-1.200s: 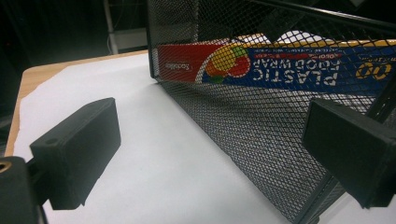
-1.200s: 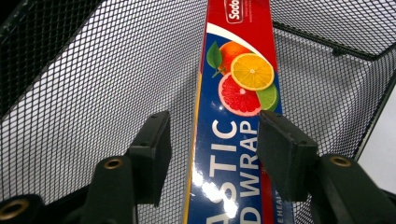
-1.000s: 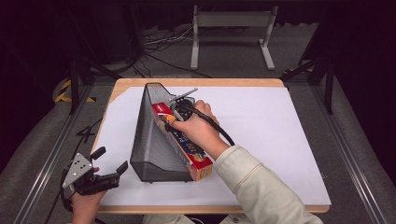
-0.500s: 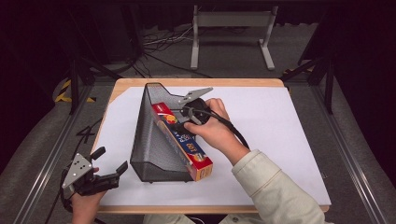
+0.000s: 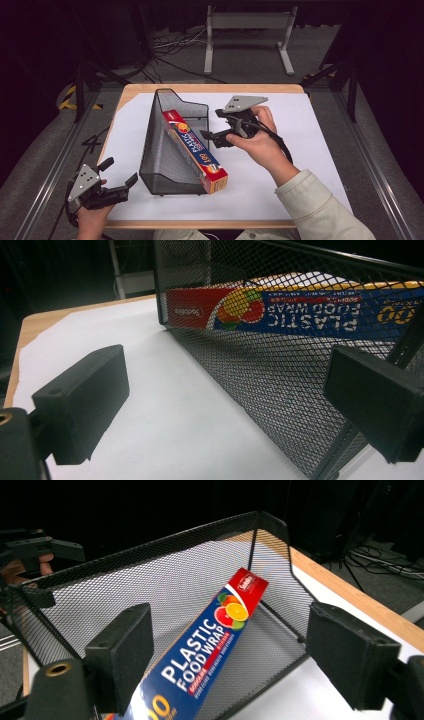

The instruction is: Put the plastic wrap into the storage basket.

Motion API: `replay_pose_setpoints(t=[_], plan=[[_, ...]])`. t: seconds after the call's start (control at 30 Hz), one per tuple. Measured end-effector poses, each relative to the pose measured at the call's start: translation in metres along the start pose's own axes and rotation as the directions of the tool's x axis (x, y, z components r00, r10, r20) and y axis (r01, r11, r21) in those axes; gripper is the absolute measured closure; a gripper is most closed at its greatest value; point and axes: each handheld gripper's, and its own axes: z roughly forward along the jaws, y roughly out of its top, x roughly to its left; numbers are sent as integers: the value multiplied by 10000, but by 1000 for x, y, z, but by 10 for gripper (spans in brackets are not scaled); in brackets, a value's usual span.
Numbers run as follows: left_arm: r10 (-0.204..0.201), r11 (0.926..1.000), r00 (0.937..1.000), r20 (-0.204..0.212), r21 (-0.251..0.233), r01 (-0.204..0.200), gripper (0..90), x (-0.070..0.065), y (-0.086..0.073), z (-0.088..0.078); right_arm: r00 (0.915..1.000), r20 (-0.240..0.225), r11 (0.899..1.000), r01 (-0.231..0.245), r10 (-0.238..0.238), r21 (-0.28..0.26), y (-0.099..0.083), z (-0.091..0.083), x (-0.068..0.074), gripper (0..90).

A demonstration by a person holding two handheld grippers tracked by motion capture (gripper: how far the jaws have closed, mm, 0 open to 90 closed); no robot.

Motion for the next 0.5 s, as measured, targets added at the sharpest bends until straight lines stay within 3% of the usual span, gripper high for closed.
replay_pose_setpoints(t=[0.5], plan=[[34, 10000, 10000, 13, 25, -34, 53, 0, 0, 0, 9975, 706, 9991, 57, -28, -413, -35, -65, -27, 184]])
